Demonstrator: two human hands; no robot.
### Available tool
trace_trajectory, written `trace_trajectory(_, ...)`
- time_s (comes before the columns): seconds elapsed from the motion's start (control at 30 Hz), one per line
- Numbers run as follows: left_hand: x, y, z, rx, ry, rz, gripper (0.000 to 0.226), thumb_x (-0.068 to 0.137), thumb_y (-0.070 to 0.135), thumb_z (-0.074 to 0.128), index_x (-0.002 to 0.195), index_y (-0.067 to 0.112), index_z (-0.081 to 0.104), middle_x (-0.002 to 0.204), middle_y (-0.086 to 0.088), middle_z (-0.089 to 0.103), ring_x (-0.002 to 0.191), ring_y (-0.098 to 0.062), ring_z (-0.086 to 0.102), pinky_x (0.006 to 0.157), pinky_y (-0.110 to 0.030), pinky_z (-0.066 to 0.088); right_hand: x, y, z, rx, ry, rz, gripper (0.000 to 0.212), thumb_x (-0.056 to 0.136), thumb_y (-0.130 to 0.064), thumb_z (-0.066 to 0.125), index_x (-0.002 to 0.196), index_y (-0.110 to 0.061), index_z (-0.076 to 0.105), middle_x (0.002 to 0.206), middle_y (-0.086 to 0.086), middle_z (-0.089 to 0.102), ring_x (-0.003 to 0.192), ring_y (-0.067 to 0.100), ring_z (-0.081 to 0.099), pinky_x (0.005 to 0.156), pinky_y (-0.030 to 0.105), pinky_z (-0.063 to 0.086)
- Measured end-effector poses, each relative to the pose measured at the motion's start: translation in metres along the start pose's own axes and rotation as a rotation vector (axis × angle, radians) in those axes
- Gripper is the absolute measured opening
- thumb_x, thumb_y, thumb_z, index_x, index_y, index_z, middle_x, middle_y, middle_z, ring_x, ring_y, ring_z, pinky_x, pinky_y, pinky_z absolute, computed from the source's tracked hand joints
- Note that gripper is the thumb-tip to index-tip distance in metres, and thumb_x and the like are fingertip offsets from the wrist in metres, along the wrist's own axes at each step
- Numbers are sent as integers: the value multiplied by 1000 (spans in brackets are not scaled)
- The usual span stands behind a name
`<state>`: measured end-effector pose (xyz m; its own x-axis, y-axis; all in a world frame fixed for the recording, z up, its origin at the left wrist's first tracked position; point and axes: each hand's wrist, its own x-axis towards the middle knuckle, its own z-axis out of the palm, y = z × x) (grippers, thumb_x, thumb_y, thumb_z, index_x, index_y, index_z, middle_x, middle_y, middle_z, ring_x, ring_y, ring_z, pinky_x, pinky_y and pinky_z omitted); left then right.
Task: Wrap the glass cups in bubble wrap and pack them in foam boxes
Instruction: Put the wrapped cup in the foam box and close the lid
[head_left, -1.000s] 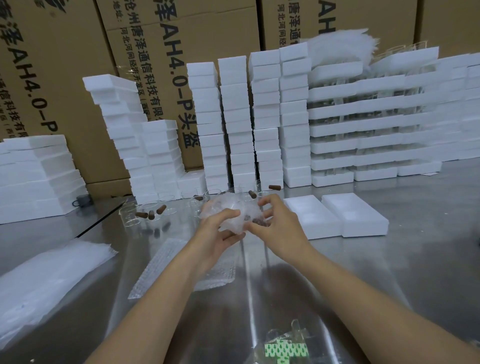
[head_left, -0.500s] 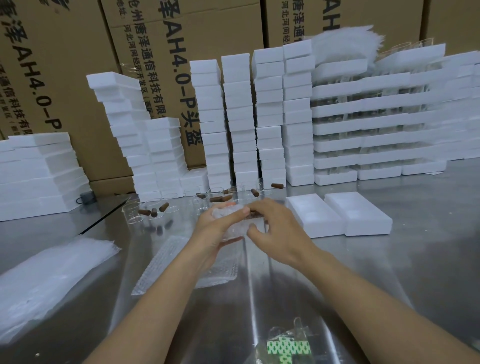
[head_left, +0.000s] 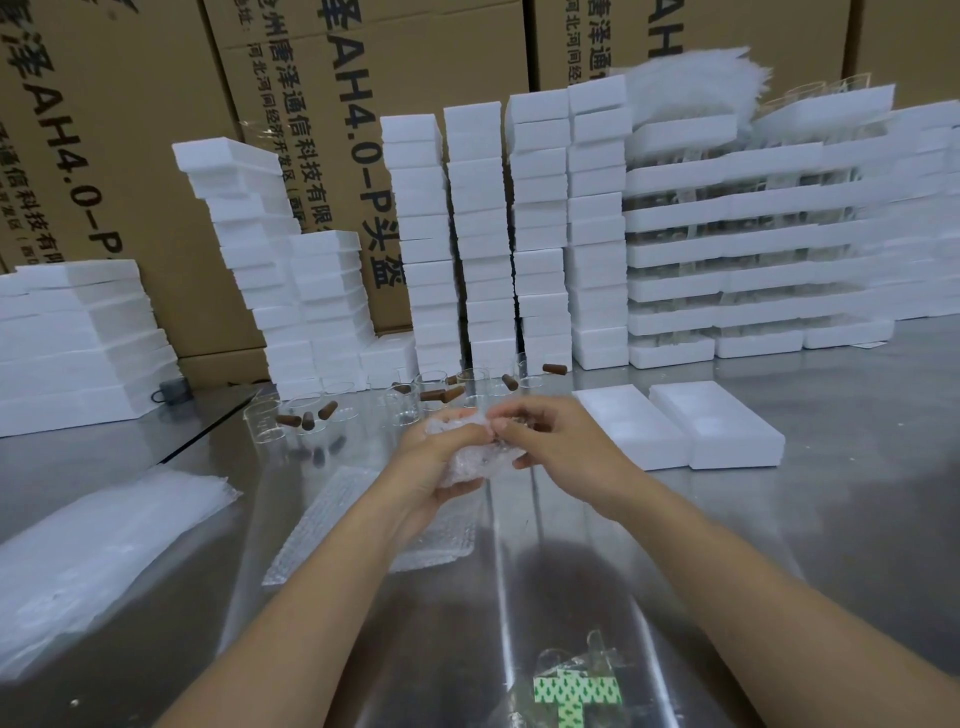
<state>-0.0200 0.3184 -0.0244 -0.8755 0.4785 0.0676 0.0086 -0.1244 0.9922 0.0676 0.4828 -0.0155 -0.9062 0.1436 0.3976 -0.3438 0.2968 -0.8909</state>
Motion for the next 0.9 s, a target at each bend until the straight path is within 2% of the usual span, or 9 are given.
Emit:
trace_trajectory(0.07,2,0,-2,-17,57,3,36,84,17,86,117,22,73,85,7,81,73,-8,77,62,-28,60,1,5,-10,-234,-11,-8,25,98,-40,71,119,-27,75,112,-3,76,103,12,69,88,31,56)
trace_trajectory(0.13,6,1,-7,-64,123,19,34,80,17,88,111,24,77,76,11,79,78,-14,73,69,-32,60,3,14,-24,-654,133,46,46,95,-54,68,134,-29,66,130,-7,67,119,16,61,100,38,50)
trace_trajectory(0.2,10,2,-12,-77,175,36,37,71,22,92,105,27,80,86,9,80,96,-20,71,85,-39,59,0,23,-39,-1078,263,194,56,98,-53,62,144,-23,54,140,2,59,131,26,51,105,42,44)
trace_trajectory(0.27,11,4,-15,-88,190,68,51,59,30,93,108,28,80,109,3,80,115,-26,70,105,-47,55,-2,31,-48,-1274,245,356,46,101,-46,55,136,-17,51,136,6,60,128,31,51,101,42,39)
trace_trajectory(0.37,9,8,-15,-116,213,125,69,48,39,93,114,27,77,120,0,78,124,-27,69,105,-50,56,-3,30,-53,-1272,178,415,15,97,-23,53,112,-17,53,120,4,67,112,28,59,90,39,34)
trace_trajectory(0.47,8,11,-16,-89,291,179,55,58,39,93,109,37,74,120,4,76,116,-20,70,82,-34,53,-1,23,-49,-1040,136,348,32,91,-16,58,122,-21,64,123,4,68,117,29,60,94,35,39)
trace_trajectory(0.57,8,10,-18,-16,350,266,37,76,31,94,106,40,75,115,11,74,107,-12,69,73,-26,49,3,16,-41,-922,77,230,27,83,-14,63,103,-32,66,109,-7,67,106,23,60,85,28,38)
trace_trajectory(0.7,2,11,-18,22,358,400,32,81,21,92,104,38,75,113,12,69,99,-9,68,72,-20,58,7,15,-36,-950,-49,108,25,79,-20,65,95,-35,53,86,-16,56,84,13,52,81,29,27)
trace_trajectory(0.9,-4,14,-12,123,291,513,33,84,17,91,100,40,73,115,12,67,78,14,67,53,-10,52,4,17,-35,-1036,-147,81,27,77,-22,63,97,-35,50,88,-15,58,88,18,51,85,35,23)
